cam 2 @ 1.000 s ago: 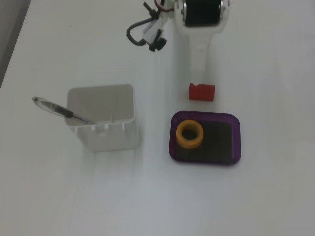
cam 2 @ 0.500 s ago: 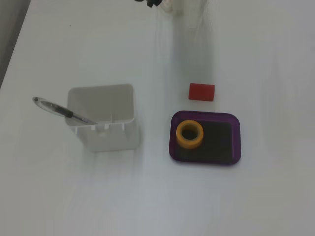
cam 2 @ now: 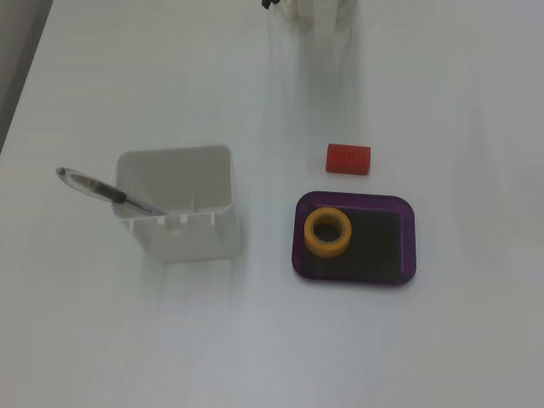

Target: Grab up the yellow tape and put it in the box.

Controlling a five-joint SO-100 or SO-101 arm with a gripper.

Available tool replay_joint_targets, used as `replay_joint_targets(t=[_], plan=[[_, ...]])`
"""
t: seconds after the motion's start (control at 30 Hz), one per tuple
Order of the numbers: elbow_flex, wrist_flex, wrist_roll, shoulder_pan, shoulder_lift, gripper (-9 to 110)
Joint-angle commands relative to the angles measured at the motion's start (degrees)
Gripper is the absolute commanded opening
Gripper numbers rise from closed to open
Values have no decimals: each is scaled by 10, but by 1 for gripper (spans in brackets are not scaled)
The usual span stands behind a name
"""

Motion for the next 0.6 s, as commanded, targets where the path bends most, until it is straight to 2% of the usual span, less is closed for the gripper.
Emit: replay_joint_targets(t=[0.0, 0.27, 0.57], plan=[[98, -57, 2, 1, 77, 8], [306, -179, 1, 1, 238, 8], [488, -229, 3, 2, 431, 8]])
